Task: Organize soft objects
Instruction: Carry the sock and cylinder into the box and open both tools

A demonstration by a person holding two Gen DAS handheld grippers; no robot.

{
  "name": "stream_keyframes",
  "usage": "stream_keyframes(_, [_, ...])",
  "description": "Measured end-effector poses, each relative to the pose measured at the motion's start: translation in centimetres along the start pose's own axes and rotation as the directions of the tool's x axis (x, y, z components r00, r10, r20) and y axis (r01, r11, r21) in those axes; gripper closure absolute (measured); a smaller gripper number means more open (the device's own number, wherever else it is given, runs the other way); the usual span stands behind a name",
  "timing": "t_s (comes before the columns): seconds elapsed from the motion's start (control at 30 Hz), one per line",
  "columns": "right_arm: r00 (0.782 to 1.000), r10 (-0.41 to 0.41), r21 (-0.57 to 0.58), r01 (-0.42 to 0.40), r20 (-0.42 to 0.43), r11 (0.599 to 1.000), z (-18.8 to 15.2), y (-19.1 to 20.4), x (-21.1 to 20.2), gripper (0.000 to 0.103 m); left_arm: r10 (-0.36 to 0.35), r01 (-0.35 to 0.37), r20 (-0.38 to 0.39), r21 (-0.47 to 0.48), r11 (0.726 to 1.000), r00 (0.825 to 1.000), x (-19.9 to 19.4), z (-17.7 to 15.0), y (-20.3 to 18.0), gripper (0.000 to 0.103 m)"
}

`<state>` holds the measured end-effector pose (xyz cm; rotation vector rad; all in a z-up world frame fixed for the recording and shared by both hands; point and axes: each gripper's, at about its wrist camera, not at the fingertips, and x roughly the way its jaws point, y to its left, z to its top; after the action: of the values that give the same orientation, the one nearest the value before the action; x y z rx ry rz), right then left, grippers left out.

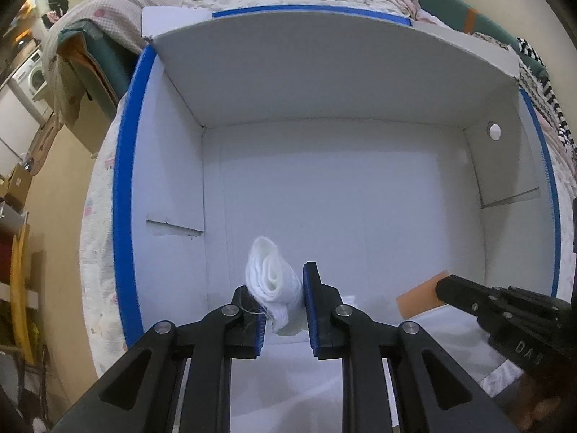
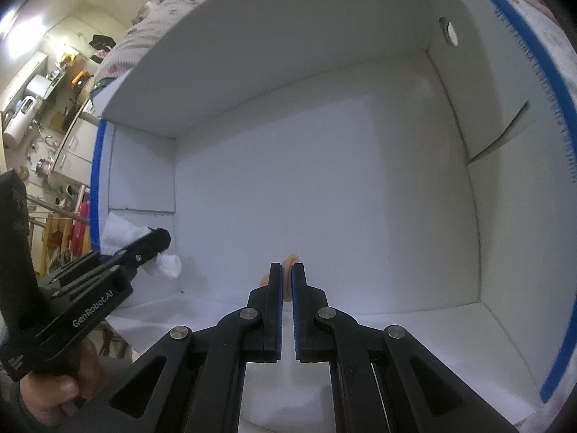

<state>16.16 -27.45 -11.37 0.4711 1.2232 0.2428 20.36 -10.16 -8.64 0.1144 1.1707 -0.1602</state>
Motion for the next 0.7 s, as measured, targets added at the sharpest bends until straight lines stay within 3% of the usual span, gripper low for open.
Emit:
stream_keyframes(0.47, [0.998,-0.05,-0.018,0.049,-0.031,0.999,0.1,0.8,1.1,0.095,0.035,-0.034,-0.025,0.038,0.999,0.999,1.4,-0.5,-1.5,0.086])
stream_keyframes(0.6, [0.997,-0.075,-0.025,0.074,-0.018,0.997,0.3,0.7,0.9,0.092,0.041,-0.039,-0.033,0.035,0.999,0.999,1.4,-0.6,-1.2,0.085])
stream_keyframes(0.7, [0.997,-0.08,-0.035,0.08,-0.006,0.996,0.5,0.8,0.8,0.082,0.053,-0.051,-0.026,0.044,0.998,0.998,1.3,-0.5,-1.5,0.083])
